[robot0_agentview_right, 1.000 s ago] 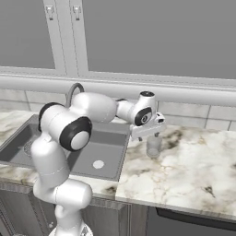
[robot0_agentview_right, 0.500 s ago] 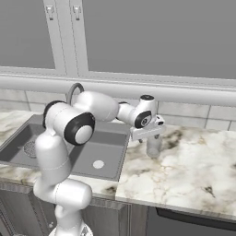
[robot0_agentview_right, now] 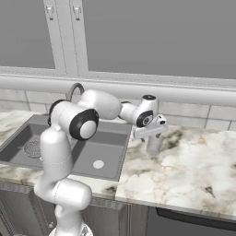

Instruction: Place the strainer in the left basin and the glass cup in the right basin of the sink.

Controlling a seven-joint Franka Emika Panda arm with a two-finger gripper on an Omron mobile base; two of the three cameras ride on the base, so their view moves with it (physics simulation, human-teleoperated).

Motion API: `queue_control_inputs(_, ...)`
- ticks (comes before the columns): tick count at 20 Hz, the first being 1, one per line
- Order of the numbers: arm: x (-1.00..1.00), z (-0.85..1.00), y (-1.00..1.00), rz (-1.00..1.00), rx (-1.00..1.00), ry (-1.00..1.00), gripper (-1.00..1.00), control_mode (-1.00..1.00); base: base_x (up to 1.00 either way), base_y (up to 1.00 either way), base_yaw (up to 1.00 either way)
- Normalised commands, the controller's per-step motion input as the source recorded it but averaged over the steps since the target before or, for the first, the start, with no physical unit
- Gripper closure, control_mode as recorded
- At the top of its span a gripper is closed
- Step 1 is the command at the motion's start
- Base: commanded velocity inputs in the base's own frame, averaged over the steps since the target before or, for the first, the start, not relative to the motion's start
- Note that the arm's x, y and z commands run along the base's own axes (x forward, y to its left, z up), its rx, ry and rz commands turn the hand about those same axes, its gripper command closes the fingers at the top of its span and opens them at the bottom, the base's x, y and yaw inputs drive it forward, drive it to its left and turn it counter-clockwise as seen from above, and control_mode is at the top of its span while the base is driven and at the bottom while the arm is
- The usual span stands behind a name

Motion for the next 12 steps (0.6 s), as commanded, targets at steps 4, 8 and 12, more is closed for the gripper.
queue_control_inputs(4,-0.06,-0.26,0.01,-0.01,0.00,0.02,-1.00,-1.00,0.00,0.00,0.00)
queue_control_inputs(8,-0.21,-0.25,0.11,-0.04,0.00,0.02,-1.00,-1.00,0.00,0.00,0.00)
queue_control_inputs(12,-0.27,-0.23,0.19,-0.04,0.00,0.02,-1.00,-1.00,0.00,0.00,0.00)
